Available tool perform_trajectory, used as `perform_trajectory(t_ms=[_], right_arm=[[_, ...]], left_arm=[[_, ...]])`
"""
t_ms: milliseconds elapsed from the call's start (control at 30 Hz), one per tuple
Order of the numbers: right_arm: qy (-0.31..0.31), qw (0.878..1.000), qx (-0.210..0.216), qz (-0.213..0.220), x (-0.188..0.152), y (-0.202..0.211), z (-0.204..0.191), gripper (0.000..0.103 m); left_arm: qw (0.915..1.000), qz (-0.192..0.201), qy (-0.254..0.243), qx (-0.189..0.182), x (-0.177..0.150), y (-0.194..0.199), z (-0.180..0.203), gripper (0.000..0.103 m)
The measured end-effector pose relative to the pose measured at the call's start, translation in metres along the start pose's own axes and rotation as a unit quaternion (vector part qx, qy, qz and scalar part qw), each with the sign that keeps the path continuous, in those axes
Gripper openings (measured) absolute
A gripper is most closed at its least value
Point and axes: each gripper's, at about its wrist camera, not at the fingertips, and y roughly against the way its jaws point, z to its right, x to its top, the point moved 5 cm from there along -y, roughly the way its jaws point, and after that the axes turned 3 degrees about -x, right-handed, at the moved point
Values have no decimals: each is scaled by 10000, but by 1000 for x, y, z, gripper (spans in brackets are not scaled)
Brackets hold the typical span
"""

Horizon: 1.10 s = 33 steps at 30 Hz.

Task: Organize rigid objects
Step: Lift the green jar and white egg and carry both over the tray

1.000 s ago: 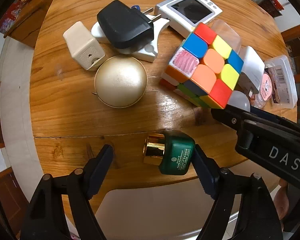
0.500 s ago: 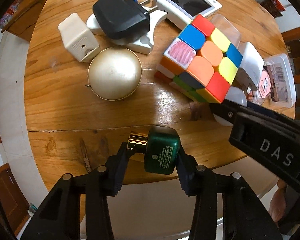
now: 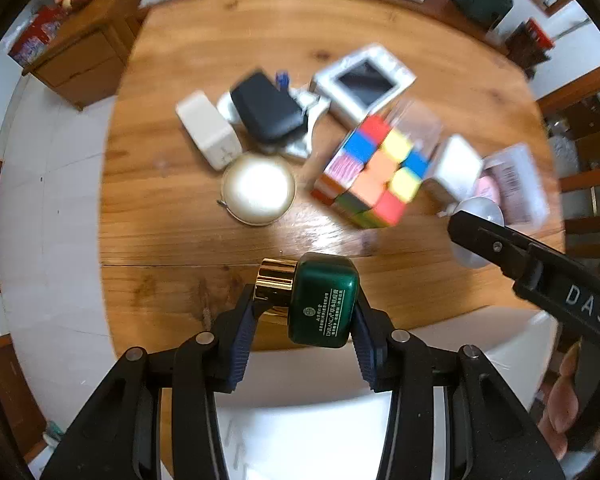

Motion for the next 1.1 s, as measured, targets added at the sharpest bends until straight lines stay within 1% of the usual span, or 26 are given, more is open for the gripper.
perform_trajectory(t_ms=[167, 200, 267, 367, 400, 467, 533, 600, 667, 733, 800, 933, 1000, 1033, 1100], right_arm=[[-1, 9979, 316, 558, -9, 64, 6, 57], [18, 9971, 369, 665, -7, 72, 3, 57], [92, 9947, 468, 915, -17, 97, 1, 57], [298, 9902, 561, 1244, -36, 133, -1, 57], [365, 9889, 568, 1323, -43, 140, -4, 57], [510, 9857, 600, 1487, -63, 159, -2, 57], [639, 9832, 597, 1604, -81, 170, -3, 57], [800, 9798, 490, 1765, -101, 177, -3, 57], [983, 9766, 224, 1902, -121, 179, -2, 57], [1089, 9761, 80, 1878, -137, 172, 1, 57], [1130, 9785, 15, 1725, -152, 162, 9, 57], [1170, 9838, -216, 1343, -178, 126, 25, 57], [1142, 9869, -323, 1088, -189, 102, 34, 57], [1109, 9892, -356, 885, -194, 85, 40, 57], [1056, 9915, -414, 630, -204, 65, 47, 57]], left_arm=[[9983, 545, -58, -206, -19, 76, 1, 47], [9977, 641, -72, -232, -11, 76, 6, 47], [9956, 866, -107, -341, -20, 103, 13, 47], [9922, 1149, -247, -419, -23, 127, 31, 47], [9911, 1220, -294, -440, -23, 129, 34, 47], [9887, 1360, -357, -512, -33, 141, 37, 47], [9857, 1516, -375, -627, -47, 152, 40, 47], [9828, 1666, -430, -665, -57, 153, 43, 47], [9822, 1713, -547, -547, -66, 148, 47, 47], [9836, 1629, -669, -400, -74, 136, 53, 47], [9851, 1513, -748, -326, -81, 123, 56, 47], [9868, 1272, -983, -174, -95, 81, 62, 47], [9882, 1054, -1102, -158, -101, 57, 64, 47], [9890, 866, -1183, -193, -105, 39, 66, 47], [9904, 582, -1248, -81, -112, 13, 66, 47]])
